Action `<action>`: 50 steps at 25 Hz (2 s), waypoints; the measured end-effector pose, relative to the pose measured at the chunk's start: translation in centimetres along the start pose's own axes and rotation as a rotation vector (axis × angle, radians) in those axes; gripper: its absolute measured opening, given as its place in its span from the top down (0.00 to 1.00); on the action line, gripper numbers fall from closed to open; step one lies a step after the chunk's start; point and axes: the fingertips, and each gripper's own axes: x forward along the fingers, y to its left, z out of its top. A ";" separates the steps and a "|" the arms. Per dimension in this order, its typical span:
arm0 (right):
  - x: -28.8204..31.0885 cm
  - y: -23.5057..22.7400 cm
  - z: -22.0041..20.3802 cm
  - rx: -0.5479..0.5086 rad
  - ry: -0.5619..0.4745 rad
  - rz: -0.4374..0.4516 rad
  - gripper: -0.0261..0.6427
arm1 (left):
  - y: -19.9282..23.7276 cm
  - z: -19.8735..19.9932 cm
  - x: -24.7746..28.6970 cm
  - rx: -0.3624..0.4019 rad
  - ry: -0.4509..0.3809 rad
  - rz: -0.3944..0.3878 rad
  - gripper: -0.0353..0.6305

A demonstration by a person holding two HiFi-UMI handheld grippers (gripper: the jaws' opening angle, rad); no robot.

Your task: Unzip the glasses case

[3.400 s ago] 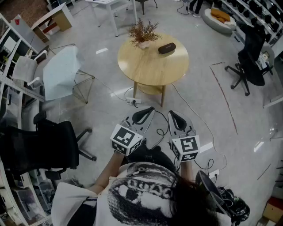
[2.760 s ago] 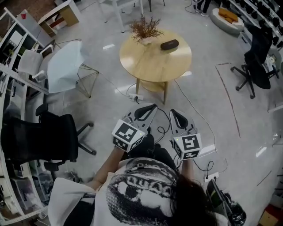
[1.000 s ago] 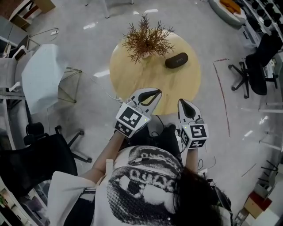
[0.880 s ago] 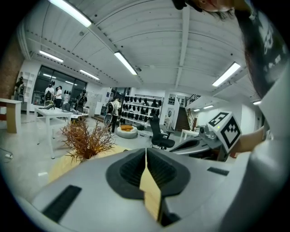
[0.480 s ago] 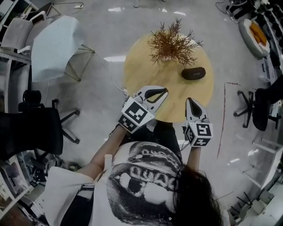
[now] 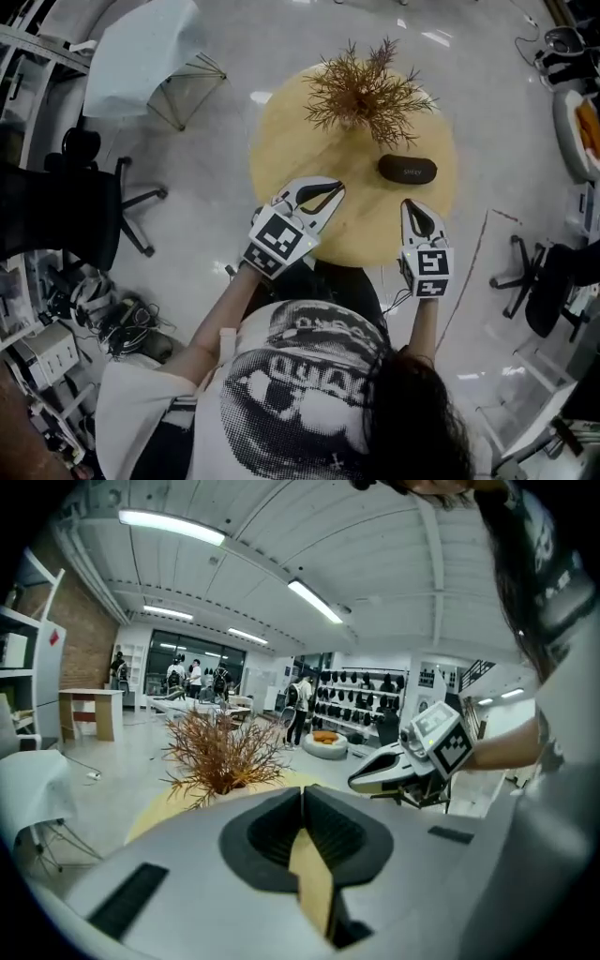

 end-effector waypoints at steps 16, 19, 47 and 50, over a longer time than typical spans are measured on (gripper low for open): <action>8.8 -7.3 -6.1 -0.717 0.240 0.475 0.64 | -4.1 -2.9 2.0 -0.072 0.073 0.285 0.92; 10.3 -7.2 -6.7 -0.763 0.318 0.582 0.52 | -4.4 -3.4 1.5 -0.079 0.083 0.320 0.92; 8.9 4.1 -9.4 -0.902 0.364 0.832 0.54 | -2.8 -18.5 5.7 0.049 0.444 0.167 0.81; 9.1 4.1 -9.6 -0.905 0.373 0.830 0.54 | -2.7 -18.9 7.6 0.092 0.458 0.127 0.81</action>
